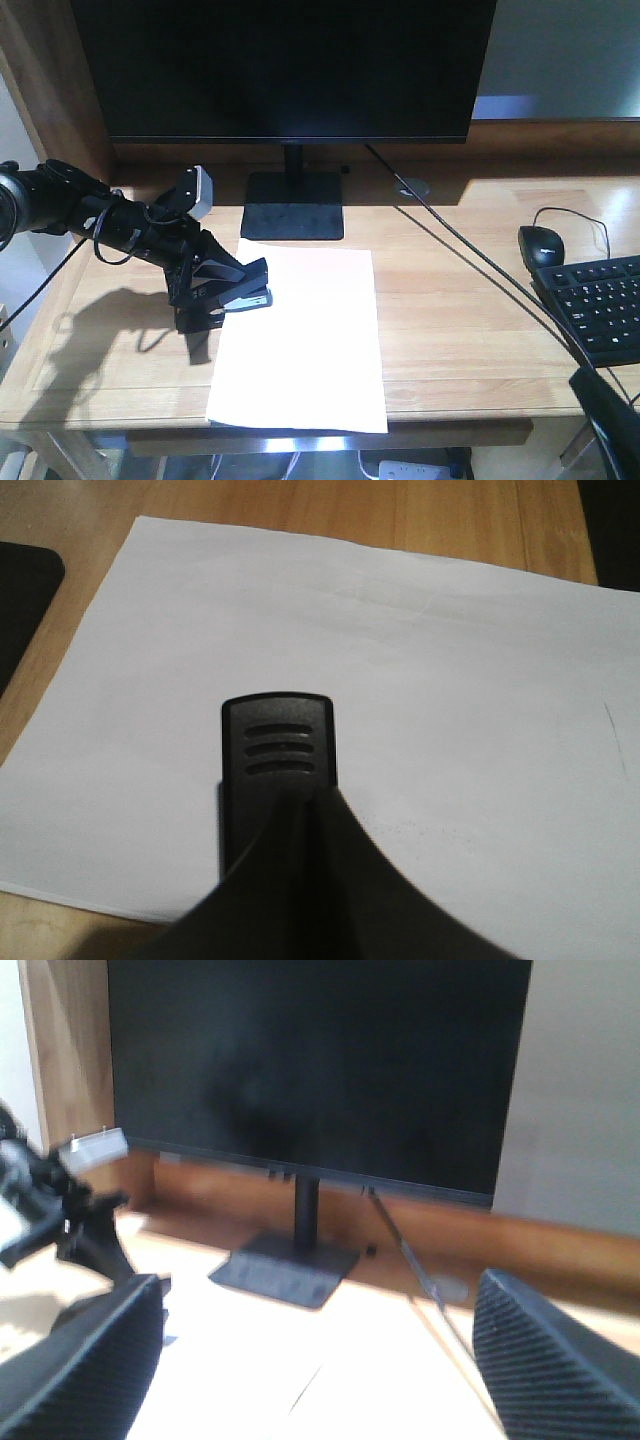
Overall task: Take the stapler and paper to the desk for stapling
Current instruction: 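Open the right gripper and withdraw it from the paper, then lower the stapler with the left gripper onto the paper's edge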
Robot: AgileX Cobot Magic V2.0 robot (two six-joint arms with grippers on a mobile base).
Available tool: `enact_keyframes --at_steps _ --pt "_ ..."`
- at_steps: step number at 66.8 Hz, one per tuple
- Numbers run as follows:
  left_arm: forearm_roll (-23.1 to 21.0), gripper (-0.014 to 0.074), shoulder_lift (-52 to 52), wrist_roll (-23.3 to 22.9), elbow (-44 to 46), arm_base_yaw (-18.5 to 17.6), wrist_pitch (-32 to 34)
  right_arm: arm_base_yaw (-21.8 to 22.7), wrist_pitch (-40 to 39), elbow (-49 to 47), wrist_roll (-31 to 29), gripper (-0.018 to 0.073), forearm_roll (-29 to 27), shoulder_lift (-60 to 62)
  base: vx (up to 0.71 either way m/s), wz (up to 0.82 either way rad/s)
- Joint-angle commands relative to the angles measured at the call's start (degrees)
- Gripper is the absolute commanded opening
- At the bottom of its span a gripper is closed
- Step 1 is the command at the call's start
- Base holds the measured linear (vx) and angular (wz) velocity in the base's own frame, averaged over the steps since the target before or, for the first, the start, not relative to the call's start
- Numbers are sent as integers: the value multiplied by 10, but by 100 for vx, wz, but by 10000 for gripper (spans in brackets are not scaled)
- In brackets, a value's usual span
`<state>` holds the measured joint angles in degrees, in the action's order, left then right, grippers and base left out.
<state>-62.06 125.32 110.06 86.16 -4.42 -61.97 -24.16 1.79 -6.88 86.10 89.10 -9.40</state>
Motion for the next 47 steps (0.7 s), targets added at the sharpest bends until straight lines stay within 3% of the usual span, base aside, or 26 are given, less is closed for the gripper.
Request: enact_keyframes --at_steps 1,14,47 --pt "-33 -7 -34 -5 14 -2 -17 1 17 -15 14 588 6 5 0 0" --pt "-33 -7 -34 -5 14 -2 -17 1 14 -15 58 588 6 6 0 0" --pt "-33 -7 -34 -5 14 -2 -17 1 15 -15 58 588 6 6 0 0"
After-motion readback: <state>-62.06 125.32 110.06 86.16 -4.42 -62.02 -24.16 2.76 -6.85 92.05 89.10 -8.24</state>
